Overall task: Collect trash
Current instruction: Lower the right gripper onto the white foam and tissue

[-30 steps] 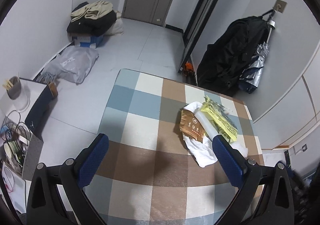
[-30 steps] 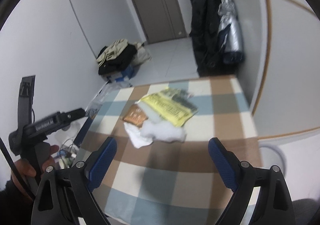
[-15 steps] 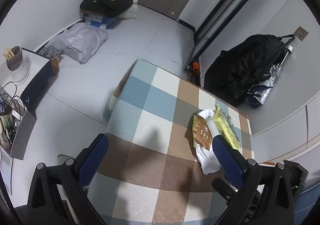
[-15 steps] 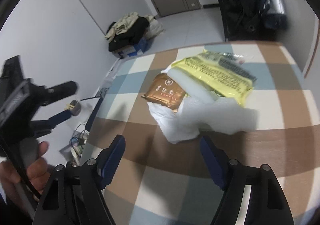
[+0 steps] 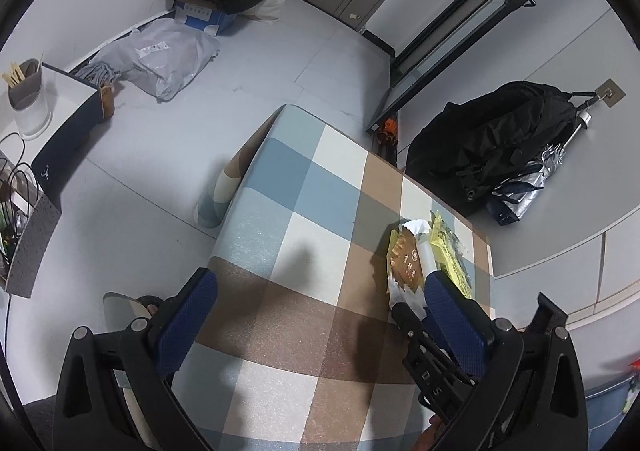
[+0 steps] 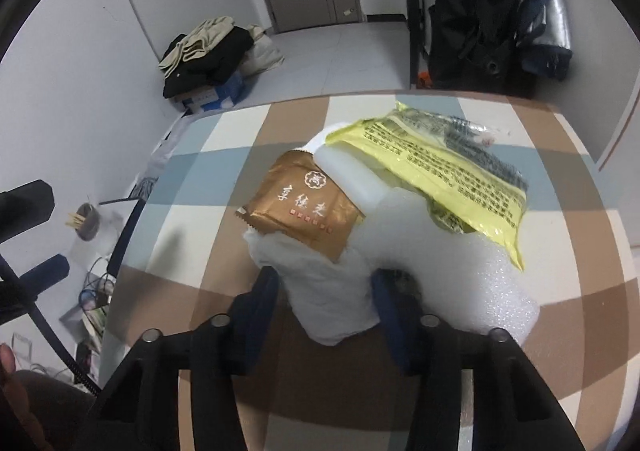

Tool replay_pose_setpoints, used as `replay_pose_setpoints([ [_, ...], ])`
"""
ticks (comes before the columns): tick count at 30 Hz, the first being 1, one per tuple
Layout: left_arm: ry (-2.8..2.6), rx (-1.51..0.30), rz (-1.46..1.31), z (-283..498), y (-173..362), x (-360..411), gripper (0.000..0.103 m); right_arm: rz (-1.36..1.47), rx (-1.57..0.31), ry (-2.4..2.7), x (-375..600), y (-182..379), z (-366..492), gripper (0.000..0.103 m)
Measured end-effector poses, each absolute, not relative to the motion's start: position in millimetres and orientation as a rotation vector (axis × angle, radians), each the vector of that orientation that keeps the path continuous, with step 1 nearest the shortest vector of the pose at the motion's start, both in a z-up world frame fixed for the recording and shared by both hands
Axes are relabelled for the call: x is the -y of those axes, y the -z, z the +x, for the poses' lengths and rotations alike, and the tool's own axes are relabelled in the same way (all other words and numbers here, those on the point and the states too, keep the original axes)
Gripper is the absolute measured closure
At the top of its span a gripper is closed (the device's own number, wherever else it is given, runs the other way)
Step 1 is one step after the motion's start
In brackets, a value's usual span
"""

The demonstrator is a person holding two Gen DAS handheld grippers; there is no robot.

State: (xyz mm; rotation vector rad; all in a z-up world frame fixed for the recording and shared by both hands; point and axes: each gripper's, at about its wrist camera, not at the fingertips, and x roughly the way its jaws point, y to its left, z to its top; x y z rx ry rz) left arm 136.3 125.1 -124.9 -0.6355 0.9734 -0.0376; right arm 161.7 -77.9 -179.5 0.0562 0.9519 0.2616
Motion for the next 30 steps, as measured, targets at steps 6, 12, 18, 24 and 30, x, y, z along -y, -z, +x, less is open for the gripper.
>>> replay_pose_setpoints([
  [6, 0.034, -0.977, -0.626, 137, 126, -126, 0.002, 0.071, -0.943, -0.277, 83, 178, 159, 0.096],
  [12, 0.016, -0.987, -0.612, 137, 129, -126, 0.002, 0.072, -0.939, -0.373, 82, 174, 142, 0.098],
  [18, 0.006, -1.005, -0.593, 138, 133, -123, 0.002, 0.092, -0.934, -0.455, 93, 163, 118, 0.098],
  [24, -0.002, -1.015, -0.554, 138, 135, -117, 0.002, 0.115, -0.910, -0.531, 109, 148, 94, 0.098],
  [30, 0.023, -1.011, -0.482, 137, 135, -101, 0.002, 0.114, -0.887, -0.560, 127, 137, 75, 0.098],
])
